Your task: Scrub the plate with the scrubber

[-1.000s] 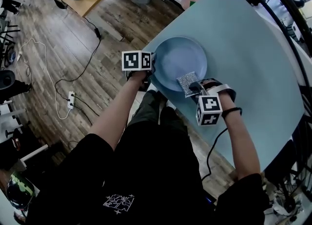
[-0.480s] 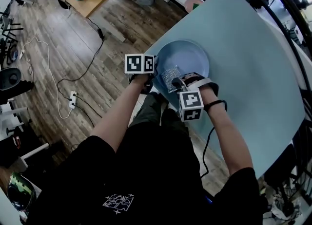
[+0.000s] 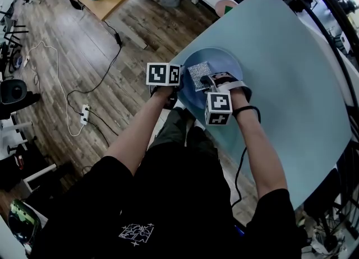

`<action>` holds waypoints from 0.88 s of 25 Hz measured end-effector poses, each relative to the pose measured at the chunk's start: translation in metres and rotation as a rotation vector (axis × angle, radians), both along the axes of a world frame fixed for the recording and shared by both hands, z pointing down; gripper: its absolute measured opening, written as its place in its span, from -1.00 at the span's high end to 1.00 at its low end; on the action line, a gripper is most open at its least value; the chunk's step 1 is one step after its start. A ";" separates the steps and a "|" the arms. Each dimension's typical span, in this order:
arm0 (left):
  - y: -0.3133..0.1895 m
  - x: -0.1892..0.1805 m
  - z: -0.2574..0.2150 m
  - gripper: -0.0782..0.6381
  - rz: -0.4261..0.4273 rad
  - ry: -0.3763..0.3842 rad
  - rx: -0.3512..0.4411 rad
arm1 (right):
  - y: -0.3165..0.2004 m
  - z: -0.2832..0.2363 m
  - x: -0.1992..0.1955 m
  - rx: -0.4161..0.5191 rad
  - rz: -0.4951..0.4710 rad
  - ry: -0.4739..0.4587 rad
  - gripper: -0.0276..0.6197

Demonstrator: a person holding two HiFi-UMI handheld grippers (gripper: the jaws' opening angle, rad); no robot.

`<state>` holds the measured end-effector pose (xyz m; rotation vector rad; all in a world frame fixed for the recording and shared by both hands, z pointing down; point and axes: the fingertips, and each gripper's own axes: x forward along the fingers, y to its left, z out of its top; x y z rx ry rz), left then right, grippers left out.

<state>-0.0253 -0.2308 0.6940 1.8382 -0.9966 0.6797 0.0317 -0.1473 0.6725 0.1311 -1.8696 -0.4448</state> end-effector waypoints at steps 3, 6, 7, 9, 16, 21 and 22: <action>0.000 -0.001 0.000 0.72 0.003 -0.002 0.002 | -0.014 0.003 0.012 0.020 0.060 0.005 0.64; 0.002 -0.001 0.000 0.72 0.007 -0.006 0.002 | -0.022 0.003 0.032 0.026 0.116 0.020 0.64; 0.001 -0.001 0.000 0.72 0.006 -0.007 0.004 | -0.022 0.003 0.039 0.022 0.129 0.026 0.64; 0.001 -0.002 0.001 0.72 0.001 -0.007 0.009 | -0.019 0.006 0.052 0.001 0.145 0.042 0.64; 0.001 -0.002 0.001 0.72 -0.001 -0.028 0.010 | 0.018 0.006 0.092 -0.148 0.157 0.114 0.64; 0.004 -0.001 0.000 0.72 -0.011 -0.039 0.008 | 0.049 -0.004 0.104 -0.255 0.159 0.109 0.63; 0.005 -0.001 0.000 0.72 -0.013 -0.041 0.006 | 0.056 -0.007 0.103 -0.274 0.154 0.104 0.63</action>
